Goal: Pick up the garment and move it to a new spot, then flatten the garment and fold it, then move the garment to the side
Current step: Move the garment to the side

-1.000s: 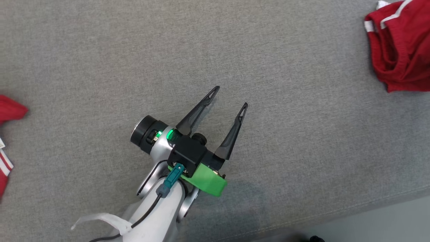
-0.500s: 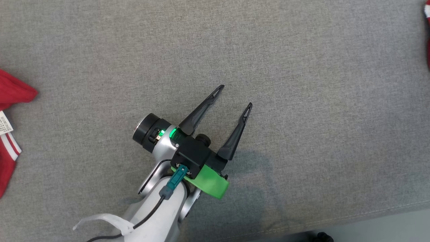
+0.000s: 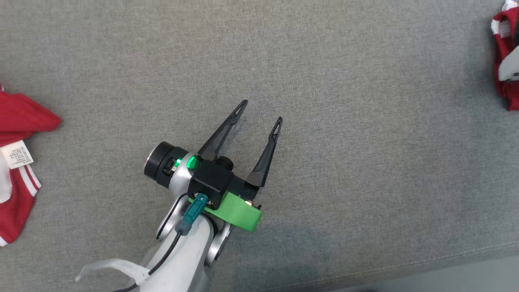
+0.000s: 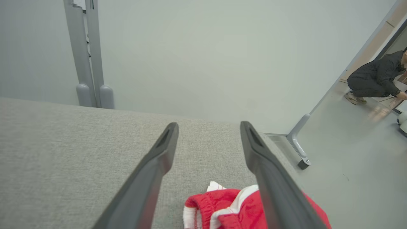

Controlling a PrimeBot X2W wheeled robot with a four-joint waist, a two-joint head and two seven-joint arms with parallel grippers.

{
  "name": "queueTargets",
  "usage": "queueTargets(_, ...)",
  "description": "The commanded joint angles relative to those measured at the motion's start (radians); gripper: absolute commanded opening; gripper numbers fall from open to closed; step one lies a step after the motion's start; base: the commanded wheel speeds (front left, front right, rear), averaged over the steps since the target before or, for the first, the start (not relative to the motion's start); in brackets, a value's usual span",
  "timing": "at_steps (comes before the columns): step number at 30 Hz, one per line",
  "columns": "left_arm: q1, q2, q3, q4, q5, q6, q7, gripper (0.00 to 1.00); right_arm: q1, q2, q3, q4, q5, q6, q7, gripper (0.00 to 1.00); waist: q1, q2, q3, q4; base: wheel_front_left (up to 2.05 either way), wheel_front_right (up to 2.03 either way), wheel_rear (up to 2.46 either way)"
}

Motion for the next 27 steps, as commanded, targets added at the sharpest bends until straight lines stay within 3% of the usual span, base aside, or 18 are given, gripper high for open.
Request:
queueTargets(1,0.014,0.005,0.007,0.003,-0.004,0.007,0.0,1.0,0.025,0.006,0.009,-0.012,0.005,-0.001,-0.003,1.0,-0.0001,0.0,-0.044,0.007,0.0,0.0,0.0)
queueTargets(11,0.135,0.007,0.137,0.009,-0.014,0.029,0.0,1.0,0.299,0.147,0.156,-0.182,0.083,-0.001,-0.003,1.0,-0.0001,0.0,-0.203,0.034,0.0,0.0,0.0)
queueTargets(27,0.347,0.006,0.363,0.077,-0.012,0.058,0.0,1.0,0.613,0.282,0.125,-0.26,0.06,-0.001,-0.003,1.0,-0.0001,0.0,-0.425,0.047,0.0,0.0,0.0)
